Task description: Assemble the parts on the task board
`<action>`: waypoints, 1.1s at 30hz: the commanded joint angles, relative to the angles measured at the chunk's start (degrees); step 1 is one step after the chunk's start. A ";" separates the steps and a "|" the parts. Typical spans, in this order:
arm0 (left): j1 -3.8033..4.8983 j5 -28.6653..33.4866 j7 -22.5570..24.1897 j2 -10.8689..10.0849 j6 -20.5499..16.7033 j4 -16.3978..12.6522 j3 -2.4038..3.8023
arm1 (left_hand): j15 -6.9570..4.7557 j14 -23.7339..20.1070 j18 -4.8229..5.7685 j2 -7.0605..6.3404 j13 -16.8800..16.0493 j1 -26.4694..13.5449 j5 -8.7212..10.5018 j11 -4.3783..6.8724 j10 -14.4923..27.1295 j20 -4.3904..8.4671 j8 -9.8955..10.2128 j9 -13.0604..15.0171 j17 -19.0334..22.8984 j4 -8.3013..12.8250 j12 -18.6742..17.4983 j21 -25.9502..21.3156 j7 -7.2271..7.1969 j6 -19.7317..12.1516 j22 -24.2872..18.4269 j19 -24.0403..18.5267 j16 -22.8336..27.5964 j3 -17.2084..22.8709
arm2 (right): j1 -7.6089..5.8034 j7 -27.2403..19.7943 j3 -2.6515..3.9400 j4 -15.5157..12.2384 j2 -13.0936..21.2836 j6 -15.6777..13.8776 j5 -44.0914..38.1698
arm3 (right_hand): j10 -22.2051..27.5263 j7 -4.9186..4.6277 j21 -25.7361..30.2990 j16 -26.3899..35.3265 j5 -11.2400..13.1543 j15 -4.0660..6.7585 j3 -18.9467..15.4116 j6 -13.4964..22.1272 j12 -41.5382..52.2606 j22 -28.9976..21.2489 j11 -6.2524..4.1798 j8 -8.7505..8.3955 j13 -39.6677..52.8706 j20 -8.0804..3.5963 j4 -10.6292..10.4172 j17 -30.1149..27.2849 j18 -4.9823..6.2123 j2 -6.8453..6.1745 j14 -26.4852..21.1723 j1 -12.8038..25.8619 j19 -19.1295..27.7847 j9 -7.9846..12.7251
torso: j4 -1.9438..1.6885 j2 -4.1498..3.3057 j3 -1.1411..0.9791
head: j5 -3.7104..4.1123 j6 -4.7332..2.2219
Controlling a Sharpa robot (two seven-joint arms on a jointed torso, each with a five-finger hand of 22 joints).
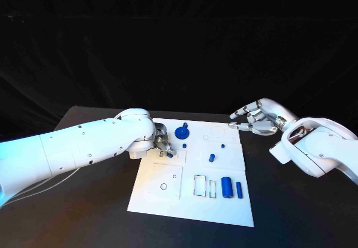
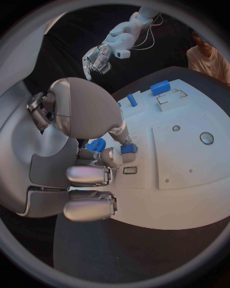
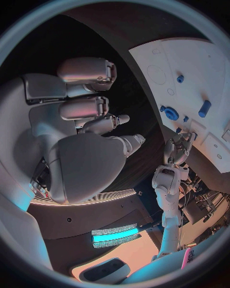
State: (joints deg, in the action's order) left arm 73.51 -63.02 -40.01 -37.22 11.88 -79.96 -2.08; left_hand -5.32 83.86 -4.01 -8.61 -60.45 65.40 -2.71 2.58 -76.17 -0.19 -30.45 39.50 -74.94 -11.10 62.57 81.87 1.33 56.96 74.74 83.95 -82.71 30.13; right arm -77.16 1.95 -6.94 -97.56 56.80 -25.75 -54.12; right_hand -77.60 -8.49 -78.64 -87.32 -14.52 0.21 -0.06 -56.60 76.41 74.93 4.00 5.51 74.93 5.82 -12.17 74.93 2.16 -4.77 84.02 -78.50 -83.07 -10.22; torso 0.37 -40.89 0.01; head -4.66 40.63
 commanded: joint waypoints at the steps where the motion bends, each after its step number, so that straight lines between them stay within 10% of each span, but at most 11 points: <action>1: -0.11 -0.35 -2.37 0.11 1.82 -0.03 -0.07 | -0.43 3.90 0.91 0.36 -0.22 -0.17 -0.25 -0.04 -0.59 0.33 -0.29 0.18 -7.50 0.33 0.54 0.31 -0.01 0.32 0.07 0.41 0.20 -0.21 | 0.04 0.03 0.00 -0.07 -0.01 0.75 -0.59 | 0.06 0.11 0.28 0.18 -0.19 0.24 -0.42 -0.18 -0.35 6.23 -0.33 0.38 0.52 -0.08 0.03 9.33 0.91 0.45 4.53 0.22 0.48 -0.06 | -0.04 0.03 0.00 | -0.02 0.09; 33: -0.13 0.14 -2.37 0.32 0.89 0.42 -0.07 | -0.49 3.94 0.98 0.65 -0.96 -6.10 -0.21 -0.04 -0.86 0.48 -0.94 1.20 -7.63 -4.55 1.47 0.44 -0.01 0.72 0.54 0.59 0.26 -14.23 | 0.05 -0.09 -0.01 -0.03 0.03 0.69 -0.60 | 0.20 0.12 0.59 0.33 -0.20 0.26 -0.90 -0.09 -0.54 6.04 -0.32 0.40 0.31 -0.12 -0.23 9.10 0.97 0.38 4.47 0.79 0.61 -0.08 | -0.02 0.02 0.00 | -0.01 -0.06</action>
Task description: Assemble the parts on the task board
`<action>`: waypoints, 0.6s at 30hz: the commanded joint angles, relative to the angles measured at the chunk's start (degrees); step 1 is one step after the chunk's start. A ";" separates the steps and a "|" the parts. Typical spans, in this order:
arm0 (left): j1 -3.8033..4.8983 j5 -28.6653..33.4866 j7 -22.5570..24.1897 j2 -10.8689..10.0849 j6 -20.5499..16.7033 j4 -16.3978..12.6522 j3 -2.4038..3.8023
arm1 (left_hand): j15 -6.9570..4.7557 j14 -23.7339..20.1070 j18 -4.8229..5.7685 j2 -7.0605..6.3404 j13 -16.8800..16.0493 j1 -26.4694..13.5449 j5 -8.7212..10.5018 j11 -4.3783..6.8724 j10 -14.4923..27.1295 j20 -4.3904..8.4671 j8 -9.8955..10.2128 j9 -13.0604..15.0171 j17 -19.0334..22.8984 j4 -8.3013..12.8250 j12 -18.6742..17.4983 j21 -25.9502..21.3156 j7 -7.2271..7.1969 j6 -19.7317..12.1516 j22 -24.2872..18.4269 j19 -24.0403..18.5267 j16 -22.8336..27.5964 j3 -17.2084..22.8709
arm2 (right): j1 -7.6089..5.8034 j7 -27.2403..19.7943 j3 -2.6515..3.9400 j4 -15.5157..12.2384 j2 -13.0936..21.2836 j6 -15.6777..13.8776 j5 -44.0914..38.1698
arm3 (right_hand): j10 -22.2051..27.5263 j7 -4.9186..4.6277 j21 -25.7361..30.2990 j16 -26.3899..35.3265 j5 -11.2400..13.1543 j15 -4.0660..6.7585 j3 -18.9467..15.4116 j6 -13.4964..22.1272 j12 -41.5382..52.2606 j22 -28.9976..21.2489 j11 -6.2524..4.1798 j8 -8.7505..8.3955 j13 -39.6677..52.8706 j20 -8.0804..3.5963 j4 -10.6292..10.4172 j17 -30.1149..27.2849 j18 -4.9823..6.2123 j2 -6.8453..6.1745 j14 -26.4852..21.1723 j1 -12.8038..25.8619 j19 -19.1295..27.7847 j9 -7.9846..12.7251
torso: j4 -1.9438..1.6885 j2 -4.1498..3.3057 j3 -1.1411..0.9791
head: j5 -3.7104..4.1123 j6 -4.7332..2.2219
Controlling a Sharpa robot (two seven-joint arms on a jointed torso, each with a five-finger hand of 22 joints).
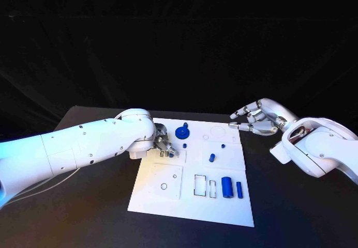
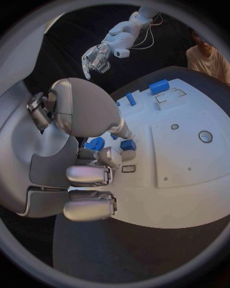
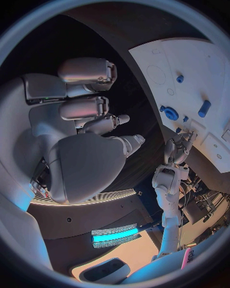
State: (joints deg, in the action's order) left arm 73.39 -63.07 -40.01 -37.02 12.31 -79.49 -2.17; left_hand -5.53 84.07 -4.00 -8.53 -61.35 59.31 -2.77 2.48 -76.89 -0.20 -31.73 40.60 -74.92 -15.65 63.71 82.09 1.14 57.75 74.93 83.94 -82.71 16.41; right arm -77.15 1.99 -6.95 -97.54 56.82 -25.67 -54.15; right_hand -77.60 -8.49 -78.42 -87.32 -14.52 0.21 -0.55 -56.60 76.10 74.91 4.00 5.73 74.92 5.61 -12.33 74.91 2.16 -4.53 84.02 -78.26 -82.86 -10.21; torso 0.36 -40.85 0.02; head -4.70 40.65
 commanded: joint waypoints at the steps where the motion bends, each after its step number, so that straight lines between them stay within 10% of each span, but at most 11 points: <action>1: -0.01 0.27 -2.36 0.08 0.25 -0.08 0.02 | -0.29 3.74 0.97 0.67 -0.06 0.01 -0.16 0.06 -0.14 0.49 0.34 0.11 -7.65 -0.12 0.32 0.20 0.18 -0.07 0.32 0.58 0.27 -0.85 | 0.04 -0.14 0.00 -0.05 0.01 0.60 -0.57 | 0.20 0.12 0.37 0.33 -0.20 0.26 -0.41 -0.09 -0.24 6.06 -0.32 0.18 0.32 0.10 -0.07 9.11 0.97 0.14 4.47 0.55 0.40 -0.09 | 0.01 -0.02 0.00 | 0.02 -0.09; 10: -0.02 2.57 -2.16 -0.72 -1.74 -0.98 0.22 | -0.29 3.75 0.96 1.15 0.04 -0.67 -0.16 0.07 -0.02 0.50 0.39 0.20 -7.68 -0.93 0.25 0.16 0.17 -0.15 0.34 0.58 0.29 -4.54 | 0.06 -0.20 -0.01 0.08 0.02 0.61 -0.57 | 0.22 0.12 0.46 0.38 -0.20 0.26 -0.50 -0.08 -0.26 6.00 -0.32 0.18 0.30 0.09 -0.15 9.02 0.99 0.14 4.45 0.69 0.45 -0.10 | 0.00 0.01 0.00 | 0.10 -0.51; 18: 0.60 3.39 -2.01 -2.98 -0.91 -2.27 2.09 | -0.25 3.73 0.95 1.55 0.89 0.95 -0.18 0.00 0.57 0.46 0.47 0.27 -7.65 -0.51 -0.56 0.11 0.25 -0.47 0.30 0.55 0.35 -6.02 | 0.10 -0.24 -0.02 0.36 0.01 0.50 -0.57 | 0.22 0.12 0.46 0.38 -0.20 0.26 -0.50 -0.08 -0.26 6.00 -0.32 0.18 0.30 0.09 -0.15 9.02 0.99 0.14 4.45 0.69 0.45 -0.10 | -0.04 0.07 -0.06 | 0.24 -0.83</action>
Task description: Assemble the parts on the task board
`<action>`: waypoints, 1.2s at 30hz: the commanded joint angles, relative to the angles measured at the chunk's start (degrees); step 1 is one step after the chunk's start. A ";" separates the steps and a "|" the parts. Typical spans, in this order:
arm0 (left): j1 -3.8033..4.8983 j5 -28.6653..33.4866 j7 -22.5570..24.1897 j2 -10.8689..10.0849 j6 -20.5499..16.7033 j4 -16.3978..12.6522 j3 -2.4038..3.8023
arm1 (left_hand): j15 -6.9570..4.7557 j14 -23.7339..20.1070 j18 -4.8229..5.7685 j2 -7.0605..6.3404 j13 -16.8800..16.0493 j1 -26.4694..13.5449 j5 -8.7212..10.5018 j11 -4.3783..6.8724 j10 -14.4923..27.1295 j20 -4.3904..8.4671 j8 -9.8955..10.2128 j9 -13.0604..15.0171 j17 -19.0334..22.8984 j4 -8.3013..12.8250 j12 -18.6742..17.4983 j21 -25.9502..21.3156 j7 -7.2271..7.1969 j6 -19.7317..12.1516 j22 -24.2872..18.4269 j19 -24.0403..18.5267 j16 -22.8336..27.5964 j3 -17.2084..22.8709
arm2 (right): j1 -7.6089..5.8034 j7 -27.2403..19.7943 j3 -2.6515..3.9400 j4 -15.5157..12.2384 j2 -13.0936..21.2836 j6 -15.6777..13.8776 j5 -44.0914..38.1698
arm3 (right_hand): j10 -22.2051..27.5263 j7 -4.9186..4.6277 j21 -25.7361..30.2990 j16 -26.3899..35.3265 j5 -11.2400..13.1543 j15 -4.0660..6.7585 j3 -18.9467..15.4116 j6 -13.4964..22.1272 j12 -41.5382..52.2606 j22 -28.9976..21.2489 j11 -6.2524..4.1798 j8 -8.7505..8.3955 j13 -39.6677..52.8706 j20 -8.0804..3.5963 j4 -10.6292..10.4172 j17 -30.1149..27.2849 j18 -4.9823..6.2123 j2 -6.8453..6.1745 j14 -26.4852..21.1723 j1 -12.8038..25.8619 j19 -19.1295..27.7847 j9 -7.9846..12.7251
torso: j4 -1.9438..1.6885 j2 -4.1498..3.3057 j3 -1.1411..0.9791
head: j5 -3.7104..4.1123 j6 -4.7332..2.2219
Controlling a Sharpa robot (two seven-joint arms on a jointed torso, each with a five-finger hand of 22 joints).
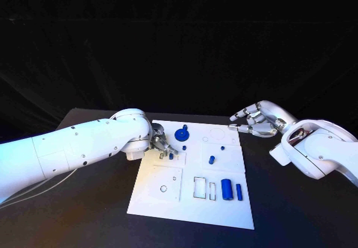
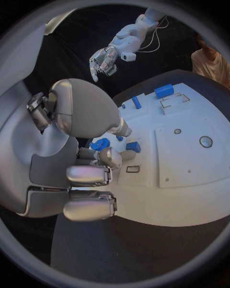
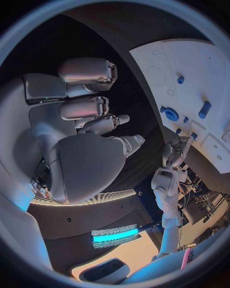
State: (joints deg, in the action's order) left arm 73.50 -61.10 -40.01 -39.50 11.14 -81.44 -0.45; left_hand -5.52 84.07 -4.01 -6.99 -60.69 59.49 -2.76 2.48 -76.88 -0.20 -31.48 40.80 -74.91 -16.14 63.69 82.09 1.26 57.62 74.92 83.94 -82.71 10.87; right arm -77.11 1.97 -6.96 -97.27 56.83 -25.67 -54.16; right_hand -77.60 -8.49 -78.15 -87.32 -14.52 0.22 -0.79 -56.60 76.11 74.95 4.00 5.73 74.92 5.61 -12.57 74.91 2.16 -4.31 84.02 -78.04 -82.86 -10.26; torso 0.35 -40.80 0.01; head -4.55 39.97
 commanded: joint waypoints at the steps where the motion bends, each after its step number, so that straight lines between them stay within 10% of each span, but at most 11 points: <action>1: 0.89 1.46 -1.98 -0.74 0.58 -0.25 0.55 | -0.24 3.73 0.94 0.13 0.42 1.09 -0.18 -0.02 0.69 0.44 0.25 0.07 -7.65 0.02 -0.72 0.07 0.15 -0.42 0.25 0.52 0.36 -0.68 | 0.06 -0.22 -0.01 0.14 0.00 0.48 -0.56 | 0.22 0.12 0.20 0.38 -0.20 0.26 -0.27 -0.07 -0.27 5.96 -0.32 0.18 0.30 0.09 0.09 9.02 0.99 -0.08 4.45 0.47 0.45 -0.05 | -0.04 0.05 -0.06 | 0.11 -0.19; 12: 3.87 0.77 -1.12 -0.05 0.54 4.19 1.30 | 0.28 3.71 0.69 0.51 3.10 3.55 -0.17 -0.69 2.51 0.04 1.67 -0.63 -7.62 -0.26 -3.31 -0.74 0.96 -2.10 -1.00 -0.08 0.45 -3.26 | 0.07 -0.20 -0.02 0.51 -0.21 0.46 -0.56 | 0.19 0.13 0.20 0.38 -0.21 0.26 -0.33 -0.06 -0.25 5.97 -0.33 0.18 0.31 0.09 0.05 9.02 0.99 -0.07 4.45 0.54 0.44 -0.05 | 0.04 -0.21 0.08 | 0.04 -0.55; 36: 4.12 -4.43 0.73 7.16 3.12 16.39 1.34 | 0.93 3.70 0.54 1.01 5.81 4.42 -0.18 -1.48 4.15 -0.56 3.98 -2.59 -7.60 -0.47 -5.77 -1.23 1.89 -3.44 -1.70 -0.41 0.52 -6.08 | 0.08 -0.23 -0.03 0.55 -0.48 0.54 -0.56 | 0.15 0.13 0.12 0.37 -0.24 0.27 -0.41 -0.05 -0.20 6.04 -0.34 0.19 0.36 0.08 0.01 9.05 0.97 -0.06 4.46 0.62 0.37 -0.06 | 0.06 -0.40 0.25 | -0.36 -0.07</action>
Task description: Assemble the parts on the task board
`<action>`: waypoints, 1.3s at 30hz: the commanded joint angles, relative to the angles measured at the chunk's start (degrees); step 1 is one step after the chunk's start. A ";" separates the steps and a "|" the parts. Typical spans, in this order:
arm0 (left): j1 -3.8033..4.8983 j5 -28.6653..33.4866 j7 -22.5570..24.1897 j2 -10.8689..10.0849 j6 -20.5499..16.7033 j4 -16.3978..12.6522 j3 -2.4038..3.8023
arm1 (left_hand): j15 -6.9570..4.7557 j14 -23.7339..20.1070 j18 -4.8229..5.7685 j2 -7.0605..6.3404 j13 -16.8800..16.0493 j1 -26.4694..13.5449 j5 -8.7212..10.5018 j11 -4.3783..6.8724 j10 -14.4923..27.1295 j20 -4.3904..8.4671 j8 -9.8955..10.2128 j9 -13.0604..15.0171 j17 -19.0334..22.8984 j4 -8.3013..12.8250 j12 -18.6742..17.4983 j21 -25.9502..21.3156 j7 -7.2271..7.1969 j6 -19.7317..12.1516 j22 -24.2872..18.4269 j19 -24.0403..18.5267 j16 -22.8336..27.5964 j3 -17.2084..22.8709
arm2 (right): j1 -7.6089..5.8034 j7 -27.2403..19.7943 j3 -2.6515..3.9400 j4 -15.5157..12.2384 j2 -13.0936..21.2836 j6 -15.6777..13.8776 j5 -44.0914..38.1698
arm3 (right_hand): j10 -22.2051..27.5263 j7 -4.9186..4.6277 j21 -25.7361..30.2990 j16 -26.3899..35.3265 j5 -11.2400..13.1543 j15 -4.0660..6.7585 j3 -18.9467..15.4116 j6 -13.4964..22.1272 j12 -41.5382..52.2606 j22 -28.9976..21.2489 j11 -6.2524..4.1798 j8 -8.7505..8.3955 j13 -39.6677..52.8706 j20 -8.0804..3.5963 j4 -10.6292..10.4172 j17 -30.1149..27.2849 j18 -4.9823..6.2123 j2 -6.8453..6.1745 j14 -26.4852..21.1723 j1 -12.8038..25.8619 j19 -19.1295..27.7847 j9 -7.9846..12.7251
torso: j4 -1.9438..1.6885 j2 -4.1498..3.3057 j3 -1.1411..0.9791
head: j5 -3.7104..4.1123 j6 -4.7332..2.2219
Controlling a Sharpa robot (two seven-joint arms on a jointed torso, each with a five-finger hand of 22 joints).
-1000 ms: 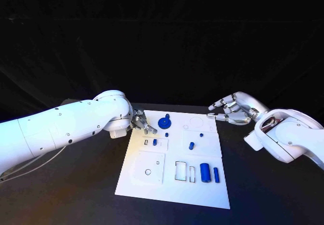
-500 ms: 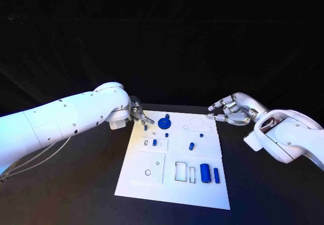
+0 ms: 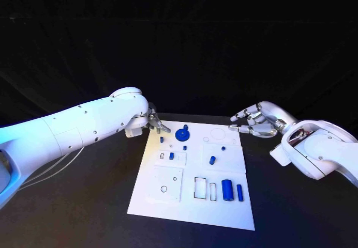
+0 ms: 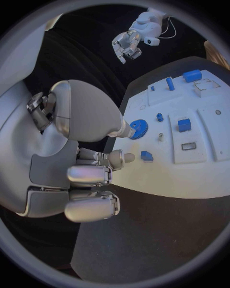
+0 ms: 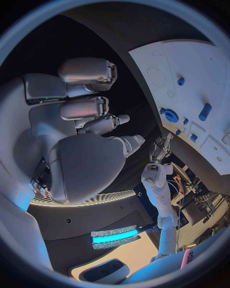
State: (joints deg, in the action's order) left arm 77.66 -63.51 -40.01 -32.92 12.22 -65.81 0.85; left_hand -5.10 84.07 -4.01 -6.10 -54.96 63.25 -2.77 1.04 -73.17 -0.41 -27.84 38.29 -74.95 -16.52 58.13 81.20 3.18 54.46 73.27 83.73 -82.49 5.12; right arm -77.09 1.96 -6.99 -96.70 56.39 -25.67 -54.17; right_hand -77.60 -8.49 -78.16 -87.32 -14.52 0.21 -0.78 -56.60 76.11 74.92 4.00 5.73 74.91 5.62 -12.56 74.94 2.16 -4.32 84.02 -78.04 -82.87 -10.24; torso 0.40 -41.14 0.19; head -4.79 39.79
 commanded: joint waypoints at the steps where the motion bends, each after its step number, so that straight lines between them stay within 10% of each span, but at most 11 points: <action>1: -0.05 -2.26 0.86 0.82 2.22 1.15 0.04 | 0.52 3.70 0.54 0.13 0.09 0.67 -0.19 -0.05 0.44 -0.35 0.36 -0.11 -7.56 -0.08 -0.22 -0.35 -0.02 -0.28 -0.07 -0.20 0.29 -0.34 | 0.05 -0.22 0.00 -0.03 -0.05 0.54 -0.55 | 0.15 0.13 0.13 0.37 -0.24 0.27 -0.41 -0.05 -0.20 6.07 -0.34 0.19 0.36 0.08 0.01 9.02 0.97 -0.05 4.46 0.62 0.37 -0.08 | -0.01 -0.06 0.01 | -0.15 0.19; 39: -0.92 -0.53 2.27 3.45 5.75 5.65 -0.59 | 0.63 3.69 0.55 1.36 0.48 2.59 -0.18 -0.12 0.60 -0.54 0.79 -1.02 -7.58 0.16 -0.42 -0.33 0.02 0.44 0.07 -0.19 0.31 -0.96 | 0.05 -0.30 0.00 0.05 -0.31 0.62 -0.55 | 0.09 0.15 0.26 0.38 -0.31 0.28 -0.41 -0.06 -0.15 5.99 -0.36 0.22 0.41 0.07 0.04 9.01 0.99 0.10 4.47 0.55 0.43 -0.10 | -0.02 0.06 -0.06 | -0.18 0.89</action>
State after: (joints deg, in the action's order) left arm 76.73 -65.01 -38.34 -29.61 16.30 -60.00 0.26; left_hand -4.91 83.87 -4.01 -4.68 -54.56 65.29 -2.76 0.85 -72.98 -0.61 -27.39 37.36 -74.92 -16.51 57.88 81.21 3.17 54.47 73.27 83.53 -82.49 4.50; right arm -77.08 1.93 -6.99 -96.67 56.12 -25.67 -54.18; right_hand -77.60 -8.49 -78.16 -87.32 -14.52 0.21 -0.78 -56.60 76.11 74.94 4.00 5.73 74.91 5.62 -12.56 74.92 2.16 -4.32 84.02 -78.05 -82.87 -10.29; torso 0.36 -41.07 0.15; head -4.88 40.66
